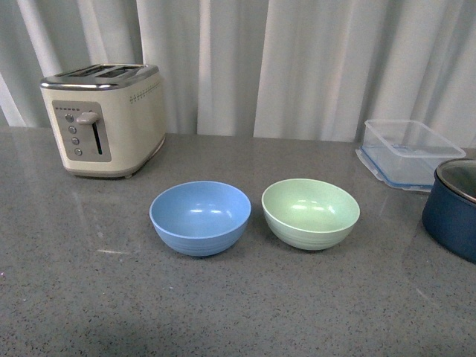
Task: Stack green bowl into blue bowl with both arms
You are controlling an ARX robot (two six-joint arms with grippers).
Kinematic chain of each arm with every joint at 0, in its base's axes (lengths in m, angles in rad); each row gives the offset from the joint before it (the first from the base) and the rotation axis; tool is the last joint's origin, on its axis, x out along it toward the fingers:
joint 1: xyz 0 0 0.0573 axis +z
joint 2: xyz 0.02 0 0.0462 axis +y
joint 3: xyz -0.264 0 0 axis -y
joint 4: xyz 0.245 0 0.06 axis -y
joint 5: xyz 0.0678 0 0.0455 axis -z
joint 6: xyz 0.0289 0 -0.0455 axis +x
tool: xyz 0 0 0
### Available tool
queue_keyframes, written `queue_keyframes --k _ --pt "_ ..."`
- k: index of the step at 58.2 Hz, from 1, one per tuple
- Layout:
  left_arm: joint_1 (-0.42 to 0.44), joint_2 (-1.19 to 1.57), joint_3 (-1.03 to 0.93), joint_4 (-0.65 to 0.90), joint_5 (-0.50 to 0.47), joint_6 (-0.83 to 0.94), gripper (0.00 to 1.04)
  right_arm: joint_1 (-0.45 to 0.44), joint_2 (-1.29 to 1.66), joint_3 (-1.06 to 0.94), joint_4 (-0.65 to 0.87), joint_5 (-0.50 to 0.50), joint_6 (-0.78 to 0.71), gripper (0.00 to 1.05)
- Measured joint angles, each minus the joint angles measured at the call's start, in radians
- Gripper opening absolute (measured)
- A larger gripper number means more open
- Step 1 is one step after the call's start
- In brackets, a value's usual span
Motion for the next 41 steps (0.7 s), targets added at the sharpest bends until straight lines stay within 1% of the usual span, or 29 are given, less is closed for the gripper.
queue_keyframes --k 21,26,28,38,39,41 --pt "0.000 -0.098 0.000 -0.098 0.000 0.000 0.04 0.000 0.000 0.000 0.000 0.000 0.000 0.95" --pt "0.000 -0.213 0.000 -0.249 0.002 0.000 0.04 0.000 0.000 0.000 0.000 0.000 0.000 0.95" --pt "0.000 -0.240 0.000 -0.266 0.002 0.000 0.04 0.000 0.000 0.000 0.000 0.000 0.000 0.95" --pt "0.000 -0.267 0.000 -0.274 0.002 0.000 0.04 0.000 0.000 0.000 0.000 0.000 0.000 0.95" --pt "0.000 -0.267 0.000 -0.274 0.002 -0.001 0.04 0.000 0.000 0.000 0.000 0.000 0.000 0.95" --pt "0.000 -0.267 0.000 -0.274 0.002 0.000 0.09 0.000 0.000 0.000 0.000 0.000 0.000 0.95"
